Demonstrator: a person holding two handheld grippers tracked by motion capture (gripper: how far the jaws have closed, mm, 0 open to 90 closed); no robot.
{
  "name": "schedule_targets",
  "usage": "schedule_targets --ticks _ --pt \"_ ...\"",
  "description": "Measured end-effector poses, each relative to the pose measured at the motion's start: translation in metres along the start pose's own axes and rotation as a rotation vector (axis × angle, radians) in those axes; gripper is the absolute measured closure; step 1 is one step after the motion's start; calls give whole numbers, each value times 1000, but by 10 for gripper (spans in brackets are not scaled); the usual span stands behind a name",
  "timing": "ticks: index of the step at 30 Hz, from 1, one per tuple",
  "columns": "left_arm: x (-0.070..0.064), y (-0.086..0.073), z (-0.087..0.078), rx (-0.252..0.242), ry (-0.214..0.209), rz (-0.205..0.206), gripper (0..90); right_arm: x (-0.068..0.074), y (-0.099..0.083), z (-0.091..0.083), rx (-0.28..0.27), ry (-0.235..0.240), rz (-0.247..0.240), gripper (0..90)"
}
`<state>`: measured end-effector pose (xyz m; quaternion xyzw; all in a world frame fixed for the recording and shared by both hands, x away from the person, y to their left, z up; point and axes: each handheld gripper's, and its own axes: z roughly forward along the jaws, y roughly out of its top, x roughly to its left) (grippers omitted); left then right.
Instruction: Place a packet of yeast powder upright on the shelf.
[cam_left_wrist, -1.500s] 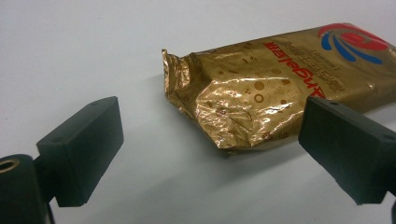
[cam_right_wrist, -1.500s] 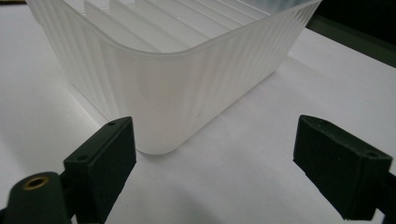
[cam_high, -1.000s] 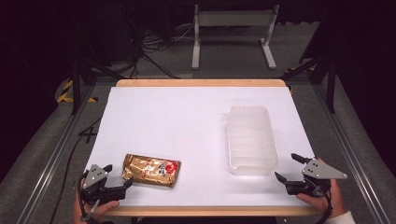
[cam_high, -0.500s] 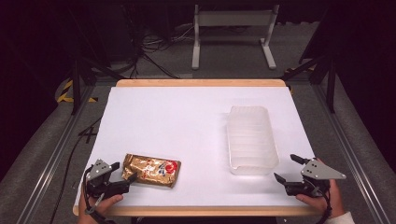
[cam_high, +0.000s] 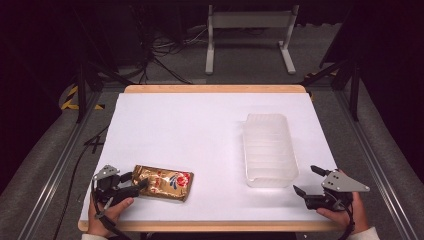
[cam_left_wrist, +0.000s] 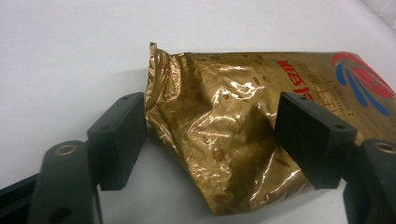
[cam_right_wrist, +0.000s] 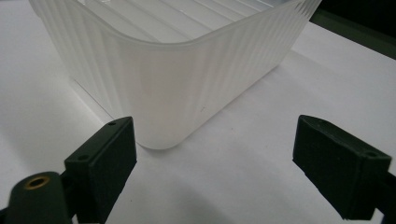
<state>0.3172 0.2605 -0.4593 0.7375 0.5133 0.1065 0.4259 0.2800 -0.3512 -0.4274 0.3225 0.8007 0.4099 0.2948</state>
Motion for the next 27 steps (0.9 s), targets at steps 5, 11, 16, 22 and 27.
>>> schedule_targets --ticks 5,11,16,22,27 --pt "3 -1 -3 -1 -15 -32 434 0 0 -1 -2 -2 2 141" --pt "-5 0 -4 35 -3 35 779 -1 -1 3 35 -23 10 144" --pt "-4 0 -5 17 -8 40 856 -2 0 1 22 -28 11 144" --pt "-8 1 -7 -8 -5 88 900 -2 0 1 28 -36 13 144" --pt "-11 2 -14 -57 -14 113 900 -2 0 0 24 -36 7 144"
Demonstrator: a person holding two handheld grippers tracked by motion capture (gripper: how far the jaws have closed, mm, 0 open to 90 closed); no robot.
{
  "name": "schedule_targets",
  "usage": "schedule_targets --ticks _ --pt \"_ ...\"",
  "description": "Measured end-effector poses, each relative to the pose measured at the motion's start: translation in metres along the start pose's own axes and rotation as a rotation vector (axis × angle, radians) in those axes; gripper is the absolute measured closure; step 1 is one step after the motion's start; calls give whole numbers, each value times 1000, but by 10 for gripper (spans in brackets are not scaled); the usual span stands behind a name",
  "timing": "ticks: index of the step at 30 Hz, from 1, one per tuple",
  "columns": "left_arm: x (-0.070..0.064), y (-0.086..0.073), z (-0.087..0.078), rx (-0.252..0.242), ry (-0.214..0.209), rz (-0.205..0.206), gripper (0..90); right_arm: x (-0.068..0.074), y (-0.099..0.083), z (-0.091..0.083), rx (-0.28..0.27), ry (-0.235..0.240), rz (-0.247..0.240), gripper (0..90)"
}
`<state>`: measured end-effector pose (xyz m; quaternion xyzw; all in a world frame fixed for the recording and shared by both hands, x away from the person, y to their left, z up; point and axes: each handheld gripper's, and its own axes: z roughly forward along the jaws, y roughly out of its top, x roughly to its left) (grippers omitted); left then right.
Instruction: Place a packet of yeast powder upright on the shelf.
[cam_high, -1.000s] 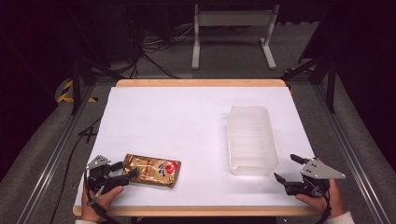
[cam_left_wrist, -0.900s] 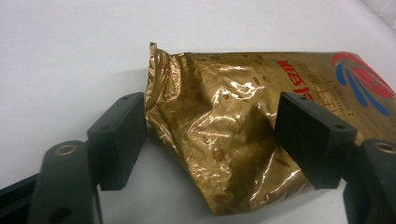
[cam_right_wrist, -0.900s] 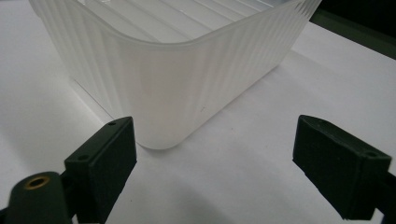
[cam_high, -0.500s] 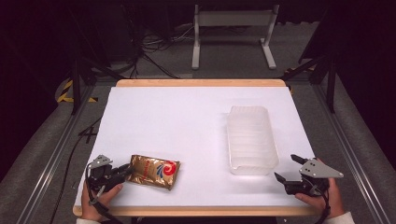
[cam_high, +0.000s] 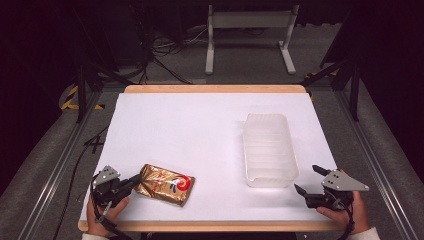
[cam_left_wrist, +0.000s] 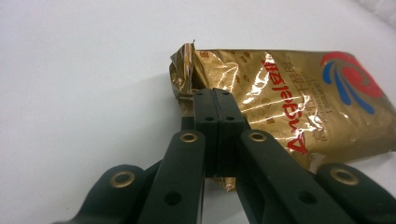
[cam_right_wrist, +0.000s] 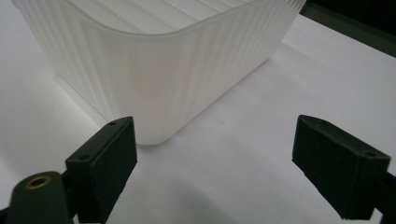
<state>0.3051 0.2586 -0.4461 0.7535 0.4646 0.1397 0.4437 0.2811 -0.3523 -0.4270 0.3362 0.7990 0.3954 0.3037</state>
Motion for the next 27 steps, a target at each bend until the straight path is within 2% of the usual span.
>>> schedule_targets --ticks 4,6,8,9,12,14,16,18,19,22,26,27 --pt "-2 2 -5 -36 -10 16 900 0 0 0 -1 -1 3 144" --pt "-7 6 -11 -82 -23 30 900 0 0 0 -1 0 3 144" --pt "-8 8 -13 -95 -30 44 900 0 0 0 -3 1 4 144" --pt "-12 12 -17 -126 -46 57 900 0 1 -1 -4 -2 3 144" --pt "-17 17 -20 -144 -63 72 900 0 1 -1 -3 -4 5 144" --pt "-26 27 -23 -169 -80 112 900 0 1 -1 -3 -5 3 144" --pt "-30 30 -23 -174 -89 123 900 0 1 -1 -6 -1 6 144" --pt "-37 38 -24 -192 -109 151 900 0 1 -1 -6 -4 6 144" --pt "-45 46 -25 -201 -121 185 900 0 1 -1 -8 -1 7 144" --pt "-56 60 -27 -221 -142 228 900 0 0 -1 -6 -1 8 144" --pt "-64 72 -26 -241 -159 249 900 0 0 -2 -9 2 5 144" --pt "-66 76 -25 -242 -157 266 900 0 0 -2 -9 0 5 144"
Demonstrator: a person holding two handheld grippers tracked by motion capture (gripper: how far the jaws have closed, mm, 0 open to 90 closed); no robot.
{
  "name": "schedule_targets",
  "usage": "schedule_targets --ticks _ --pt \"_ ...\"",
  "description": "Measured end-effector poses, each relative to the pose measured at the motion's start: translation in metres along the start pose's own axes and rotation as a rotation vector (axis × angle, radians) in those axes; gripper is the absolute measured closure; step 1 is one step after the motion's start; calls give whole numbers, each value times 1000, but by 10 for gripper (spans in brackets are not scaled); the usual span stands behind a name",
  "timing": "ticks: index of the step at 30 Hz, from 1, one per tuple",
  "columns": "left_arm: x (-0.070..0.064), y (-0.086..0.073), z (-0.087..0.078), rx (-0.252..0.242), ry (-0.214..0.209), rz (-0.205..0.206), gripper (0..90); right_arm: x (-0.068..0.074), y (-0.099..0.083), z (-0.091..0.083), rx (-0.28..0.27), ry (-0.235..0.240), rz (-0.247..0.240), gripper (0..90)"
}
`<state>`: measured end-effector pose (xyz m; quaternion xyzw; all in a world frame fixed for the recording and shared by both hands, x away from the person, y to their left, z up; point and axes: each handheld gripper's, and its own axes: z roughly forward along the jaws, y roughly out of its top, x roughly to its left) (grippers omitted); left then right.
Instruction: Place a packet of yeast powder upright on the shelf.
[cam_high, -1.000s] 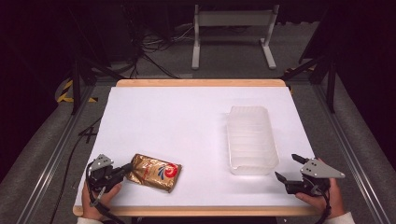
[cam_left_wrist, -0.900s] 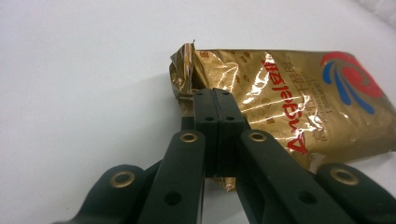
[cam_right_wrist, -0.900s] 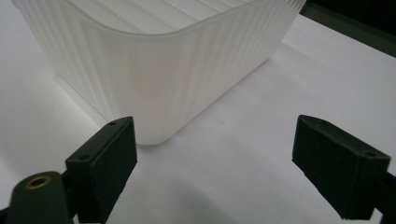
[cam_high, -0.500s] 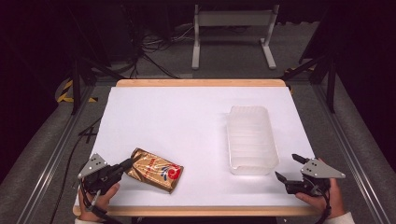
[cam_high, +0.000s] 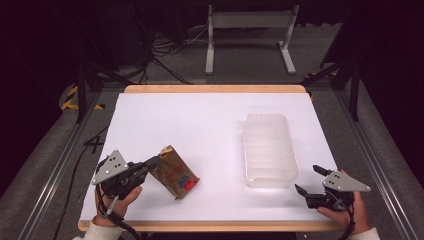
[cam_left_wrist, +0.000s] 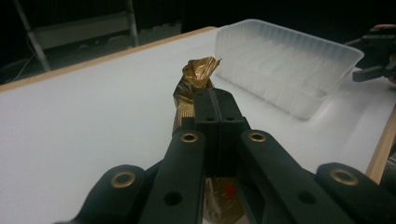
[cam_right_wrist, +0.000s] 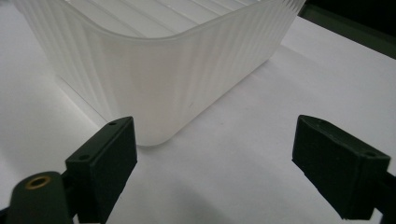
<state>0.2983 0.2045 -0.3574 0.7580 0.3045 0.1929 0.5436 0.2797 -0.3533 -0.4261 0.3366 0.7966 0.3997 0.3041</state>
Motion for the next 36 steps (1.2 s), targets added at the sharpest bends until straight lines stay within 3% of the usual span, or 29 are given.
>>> schedule_targets --ticks 1,8,14,17,26,36 --pt "-1 3 2 -5 4 18 900 0 0 0 1 -1 2 144" --pt "1 25 22 -36 -45 39 900 0 0 -1 -2 1 5 144" --pt "1 41 35 -43 -62 59 900 0 -1 -1 -7 1 1 141" --pt "0 50 40 -42 -59 91 900 0 -2 -2 -6 2 -3 141" --pt "1 83 60 -53 -102 129 900 1 -2 -2 -1 0 -1 141" --pt "-4 103 80 -53 -125 164 900 1 -3 -3 -6 7 4 141"
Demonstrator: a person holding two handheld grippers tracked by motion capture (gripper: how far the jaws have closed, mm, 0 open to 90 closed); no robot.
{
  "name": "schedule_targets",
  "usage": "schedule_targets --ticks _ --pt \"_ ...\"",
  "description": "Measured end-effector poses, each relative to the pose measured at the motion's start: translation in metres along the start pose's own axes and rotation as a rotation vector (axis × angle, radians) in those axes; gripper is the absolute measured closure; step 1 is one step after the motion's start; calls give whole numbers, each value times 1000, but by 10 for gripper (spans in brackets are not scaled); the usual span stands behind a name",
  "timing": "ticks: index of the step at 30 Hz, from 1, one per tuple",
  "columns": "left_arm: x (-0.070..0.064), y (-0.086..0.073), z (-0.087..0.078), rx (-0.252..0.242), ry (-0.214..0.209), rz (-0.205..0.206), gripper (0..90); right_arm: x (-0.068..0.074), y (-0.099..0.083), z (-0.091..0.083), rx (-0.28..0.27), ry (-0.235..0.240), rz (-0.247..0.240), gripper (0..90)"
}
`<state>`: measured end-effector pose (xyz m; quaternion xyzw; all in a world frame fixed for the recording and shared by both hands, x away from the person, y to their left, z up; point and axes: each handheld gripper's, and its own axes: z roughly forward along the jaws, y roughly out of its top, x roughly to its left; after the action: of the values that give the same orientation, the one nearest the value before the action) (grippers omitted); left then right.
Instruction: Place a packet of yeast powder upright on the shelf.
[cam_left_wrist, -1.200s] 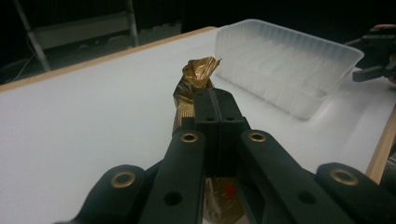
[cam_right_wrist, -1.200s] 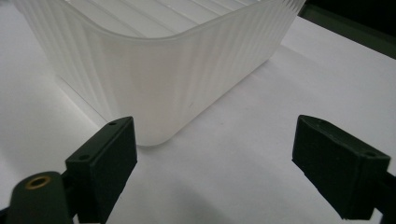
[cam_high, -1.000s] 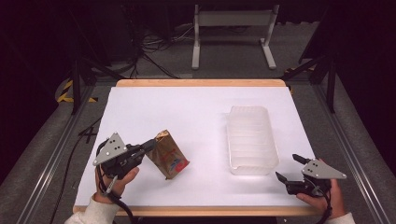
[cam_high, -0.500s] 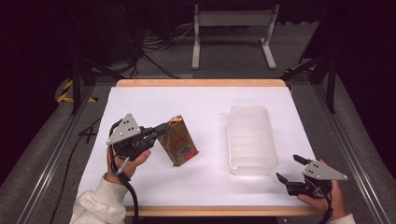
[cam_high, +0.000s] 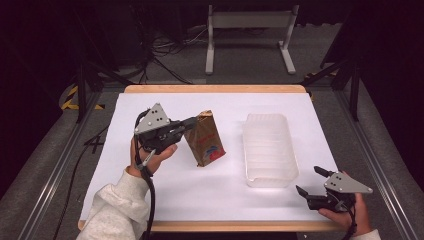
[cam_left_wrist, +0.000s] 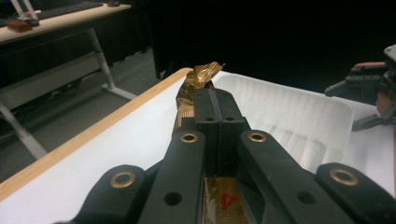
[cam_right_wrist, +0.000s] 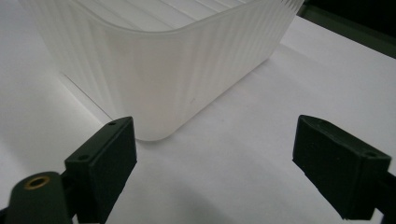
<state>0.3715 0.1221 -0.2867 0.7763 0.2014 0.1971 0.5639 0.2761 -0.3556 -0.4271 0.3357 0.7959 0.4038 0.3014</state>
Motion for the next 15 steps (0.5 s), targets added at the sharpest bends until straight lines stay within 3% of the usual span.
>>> schedule_targets --ticks 7,15 --pt "0 9 6 -5 -10 35 900 1 0 1 6 7 -11 141" --pt "-3 23 23 -6 -49 71 900 2 0 1 7 4 -14 141"
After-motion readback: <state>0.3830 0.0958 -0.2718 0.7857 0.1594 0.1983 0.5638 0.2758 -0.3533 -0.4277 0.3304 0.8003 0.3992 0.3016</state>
